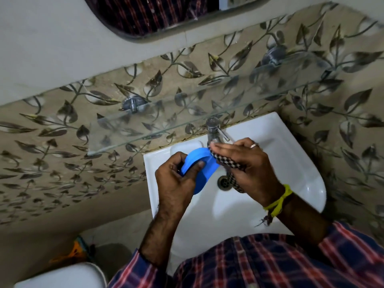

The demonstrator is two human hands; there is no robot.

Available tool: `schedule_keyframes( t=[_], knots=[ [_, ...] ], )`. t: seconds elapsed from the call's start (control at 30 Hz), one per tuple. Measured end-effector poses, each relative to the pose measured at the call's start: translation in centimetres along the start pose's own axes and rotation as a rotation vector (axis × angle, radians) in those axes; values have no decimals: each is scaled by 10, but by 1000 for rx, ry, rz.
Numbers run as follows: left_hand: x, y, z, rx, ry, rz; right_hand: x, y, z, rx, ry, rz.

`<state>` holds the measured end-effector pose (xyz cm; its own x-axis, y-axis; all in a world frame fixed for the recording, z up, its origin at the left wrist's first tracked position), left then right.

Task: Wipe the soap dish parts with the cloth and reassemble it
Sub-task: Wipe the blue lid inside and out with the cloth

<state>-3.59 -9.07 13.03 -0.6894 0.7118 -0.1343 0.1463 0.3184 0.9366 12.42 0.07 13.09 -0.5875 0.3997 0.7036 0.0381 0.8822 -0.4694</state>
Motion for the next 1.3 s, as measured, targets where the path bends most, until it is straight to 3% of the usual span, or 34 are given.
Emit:
schedule_keyframes(
  t=[0.17,0.37,0.47,0.57,0.77,0.93,1.17,1.3],
  knots=[
    [-5,3,4,-94,-44,-45,16,-17,6,-46,-26,-58],
    [-3,7,2,-245,-65,-109,0,-1,8,99,134,83],
    [-5,6,6,-243,-169,-181,9,-4,10,-10,77,9],
    [0,15,7,-80,-267,-149,17,-3,6,-116,-32,-78],
    [4,17,7,84,-125,-22,22,-10,3,-38,-103,-86],
    [0,10,3,-14,-136,-95,0,-1,3,132,-73,30],
    [4,24,-2,-99,-102,-67,19,-8,6,42,-27,-58],
    [8,23,-13,-171,-78,-58,-5,8,6,33,36,42]
  ],
)
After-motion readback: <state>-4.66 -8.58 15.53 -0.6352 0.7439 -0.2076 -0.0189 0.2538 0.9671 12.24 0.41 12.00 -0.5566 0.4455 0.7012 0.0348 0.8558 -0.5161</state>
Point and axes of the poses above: each hand's wrist, its own x-axis towards the middle knuckle, its own z-axis out of the palm, y = z × x, the point moved 1 cm from there along x, towards the middle knuckle, and after that the axes turned 15 degrees about -z, right-handed, at the moved point
